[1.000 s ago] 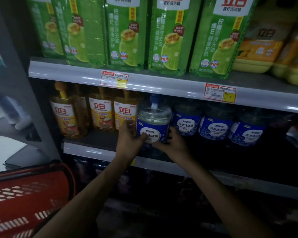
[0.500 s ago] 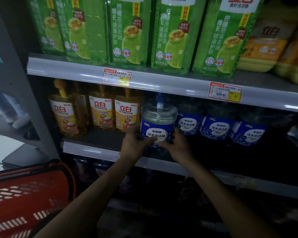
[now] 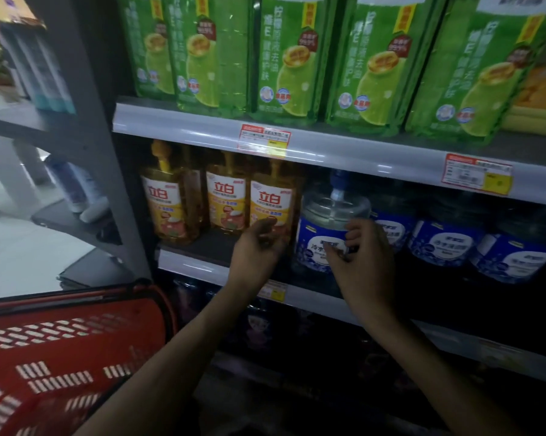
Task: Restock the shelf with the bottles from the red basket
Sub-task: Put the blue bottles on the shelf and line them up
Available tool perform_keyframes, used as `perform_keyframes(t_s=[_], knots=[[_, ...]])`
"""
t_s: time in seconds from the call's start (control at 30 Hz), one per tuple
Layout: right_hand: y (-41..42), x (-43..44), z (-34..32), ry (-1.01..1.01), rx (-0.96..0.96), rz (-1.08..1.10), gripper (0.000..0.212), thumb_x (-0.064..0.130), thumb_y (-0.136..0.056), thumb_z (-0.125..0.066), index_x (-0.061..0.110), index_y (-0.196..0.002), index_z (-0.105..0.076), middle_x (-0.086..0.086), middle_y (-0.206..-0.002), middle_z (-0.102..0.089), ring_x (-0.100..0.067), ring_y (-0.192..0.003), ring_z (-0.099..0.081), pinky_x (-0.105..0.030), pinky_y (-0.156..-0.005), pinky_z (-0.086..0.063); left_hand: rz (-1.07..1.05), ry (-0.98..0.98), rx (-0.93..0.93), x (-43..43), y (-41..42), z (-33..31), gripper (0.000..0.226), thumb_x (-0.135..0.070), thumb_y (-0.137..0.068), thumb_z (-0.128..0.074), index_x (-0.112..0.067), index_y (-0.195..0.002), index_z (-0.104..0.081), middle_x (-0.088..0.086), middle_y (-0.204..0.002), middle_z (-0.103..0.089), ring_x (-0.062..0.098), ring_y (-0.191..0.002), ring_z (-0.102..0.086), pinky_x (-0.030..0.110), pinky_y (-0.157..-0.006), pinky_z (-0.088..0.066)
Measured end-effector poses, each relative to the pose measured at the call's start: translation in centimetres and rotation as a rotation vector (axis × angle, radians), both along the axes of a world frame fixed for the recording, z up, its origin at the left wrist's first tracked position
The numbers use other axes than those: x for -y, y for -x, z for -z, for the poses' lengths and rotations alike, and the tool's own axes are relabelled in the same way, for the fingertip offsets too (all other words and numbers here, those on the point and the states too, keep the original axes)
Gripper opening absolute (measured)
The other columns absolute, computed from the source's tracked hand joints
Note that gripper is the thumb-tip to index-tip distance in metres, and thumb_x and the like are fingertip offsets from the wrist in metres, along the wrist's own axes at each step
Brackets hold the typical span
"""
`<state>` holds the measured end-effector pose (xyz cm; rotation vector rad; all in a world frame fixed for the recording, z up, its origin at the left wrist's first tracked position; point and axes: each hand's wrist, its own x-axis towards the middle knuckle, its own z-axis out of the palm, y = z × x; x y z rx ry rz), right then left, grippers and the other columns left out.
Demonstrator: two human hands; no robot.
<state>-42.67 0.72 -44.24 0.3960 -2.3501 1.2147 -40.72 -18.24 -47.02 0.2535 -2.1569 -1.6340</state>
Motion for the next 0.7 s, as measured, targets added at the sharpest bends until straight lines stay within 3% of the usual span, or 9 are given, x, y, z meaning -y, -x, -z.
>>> perform_keyframes(t_s=[0.1,0.23,0.37,0.43,0.57,0.63,0.7], knots=[[-1.2,2.7,-1.0,0.009,-0.059,-0.138,0.038,0.018,-0.084,-0.081,0.02,-0.114,-0.058,0.004,-0.113,-0.056,-0.006,-0.097,-0.058,-0.024,-0.075,-0.056,-0.043,0.002,-0.028,1.8,0.0,0.3,0.044,-0.023,-0.098,-0.069,-0.021,-0.14,-0.057,-0.007,-0.124,-0.063,-0.004,-0.103,-0.059,0.008,-0.074,-0.048],[-1.4,6.0,0.0,-0.123,0.033,-0.342,0.054,0.018,-0.089,-0.074,0.028,-0.136,-0.049,0.004,-0.135,-0.053,-0.013,-0.122,-0.055,-0.036,-0.096,-0.056,-0.07,0.064,-0.028,3.7,0.1,1.2,0.042,-0.029,-0.098,-0.069,-0.025,-0.138,-0.058,-0.015,-0.118,-0.067,-0.013,-0.102,-0.061,0.012,-0.079,-0.048],[-0.2,9.0,1.5,-0.17,0.234,-0.308,0.068,0.015,-0.095,-0.065,0.027,-0.155,-0.034,0.001,-0.158,-0.039,-0.021,-0.144,-0.039,-0.043,-0.115,-0.042,-0.089,0.035,-0.022,4.8,0.3,1.9,0.034,-0.018,-0.099,-0.065,-0.028,-0.132,-0.063,-0.028,-0.107,-0.066,-0.022,-0.096,-0.059,0.021,-0.088,-0.051],[0.4,10.8,2.0,-0.16,0.318,-0.301,0.075,0.017,-0.097,-0.063,0.028,-0.16,-0.023,-0.001,-0.163,-0.031,-0.024,-0.148,-0.034,-0.046,-0.117,-0.04,-0.069,0.014,-0.002,5.1,0.7,2.0,0.031,-0.019,-0.098,-0.065,-0.032,-0.127,-0.065,-0.025,-0.107,-0.07,-0.019,-0.097,-0.062,0.03,-0.094,-0.056],[1.8,13.4,2.5,-0.163,0.493,-0.179,0.09,0.021,-0.099,-0.059,0.03,-0.162,0.004,-0.004,-0.17,-0.012,-0.029,-0.153,-0.022,-0.049,-0.12,-0.033,0.026,-0.134,0.028,5.2,1.7,1.8,0.03,-0.035,-0.1,-0.063,-0.033,-0.129,-0.067,-0.012,-0.123,-0.073,0.005,-0.118,-0.066,0.046,-0.107,-0.053],[2.4,14.1,2.6,-0.12,0.545,-0.132,0.095,0.02,-0.098,-0.061,0.031,-0.162,0.008,-0.005,-0.17,-0.011,-0.031,-0.153,-0.023,-0.051,-0.12,-0.032,0.06,-0.231,0.026,5.0,2.2,1.7,0.029,-0.035,-0.101,-0.06,-0.034,-0.128,-0.067,-0.013,-0.125,-0.072,0.007,-0.121,-0.065,0.043,-0.108,-0.051],[2.7,14.5,2.7,-0.076,0.566,-0.116,0.096,0.017,-0.097,-0.061,0.031,-0.162,0.009,-0.005,-0.169,-0.014,-0.031,-0.152,-0.025,-0.051,-0.119,-0.033,0.095,-0.294,0.027,4.8,2.6,1.7,0.022,-0.026,-0.105,-0.056,-0.038,-0.121,-0.067,-0.018,-0.117,-0.073,-0.003,-0.111,-0.067,0.033,-0.102,-0.051]])
